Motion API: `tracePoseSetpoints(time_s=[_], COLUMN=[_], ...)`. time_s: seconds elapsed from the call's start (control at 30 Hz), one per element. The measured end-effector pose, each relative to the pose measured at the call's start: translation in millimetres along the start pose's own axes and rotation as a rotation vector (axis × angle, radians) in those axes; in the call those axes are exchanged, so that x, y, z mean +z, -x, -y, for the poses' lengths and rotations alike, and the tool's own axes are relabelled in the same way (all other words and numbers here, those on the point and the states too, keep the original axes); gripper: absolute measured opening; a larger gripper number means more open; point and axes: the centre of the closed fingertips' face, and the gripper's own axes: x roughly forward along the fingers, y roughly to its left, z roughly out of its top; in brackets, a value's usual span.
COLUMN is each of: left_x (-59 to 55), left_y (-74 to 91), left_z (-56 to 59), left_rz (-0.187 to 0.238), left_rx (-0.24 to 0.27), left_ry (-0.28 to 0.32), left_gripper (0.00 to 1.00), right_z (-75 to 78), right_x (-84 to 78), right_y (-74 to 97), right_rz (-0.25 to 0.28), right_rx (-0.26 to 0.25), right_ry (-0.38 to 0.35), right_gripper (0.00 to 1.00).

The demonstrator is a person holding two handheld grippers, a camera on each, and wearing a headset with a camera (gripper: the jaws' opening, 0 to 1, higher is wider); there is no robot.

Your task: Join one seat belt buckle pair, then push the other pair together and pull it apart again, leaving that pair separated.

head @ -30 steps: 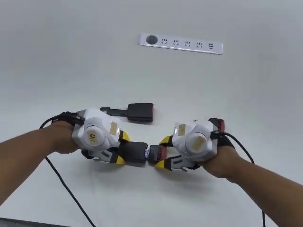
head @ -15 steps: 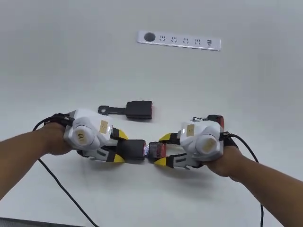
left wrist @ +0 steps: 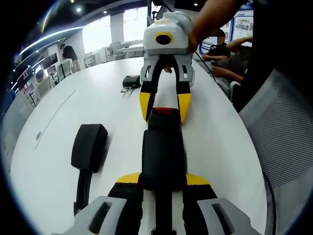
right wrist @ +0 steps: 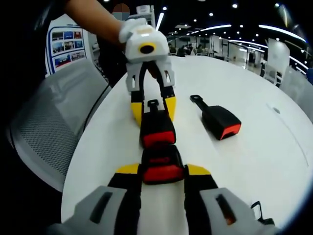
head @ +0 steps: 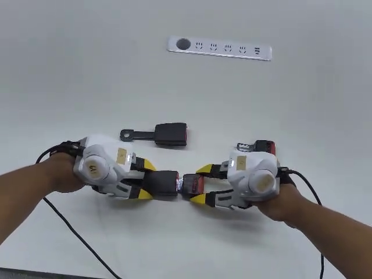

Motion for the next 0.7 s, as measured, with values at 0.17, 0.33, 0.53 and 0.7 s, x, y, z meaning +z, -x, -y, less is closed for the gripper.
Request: tracePoseSetpoints(time_s=[0.17,0.33,0.53,0.7], left_x=[0.3,0.1,-0.1,-0.2], left_y=[0.3,0.1,0.0,0.1], left_z=[0.6,-0.2,-0.4,-0.6], left_rz=[0.002,0.002,0.003,0.003], left_rx=[-0.001,-0.005,-0.006,-0.007], left_ry=[-0.001,-0.006,-0.005,-0.008], left_gripper=[0.31,0.31,0.31,0.31], right_z=[-0.7,-0.5,-1.2,-1.8], right_x=[0.7,-0.2,0.0,-0.2], right_y=[-0.3,-0.1,-0.3,-0.8], right_rz=[0.004,0.009,0.011,0.017], right_rx=[-0.003,-0.005,-0.01,-0.013], right_ry=[-0.004,-0.004,-0.007,-0.011], right_gripper=[0.33,0.33,0.33,0.33])
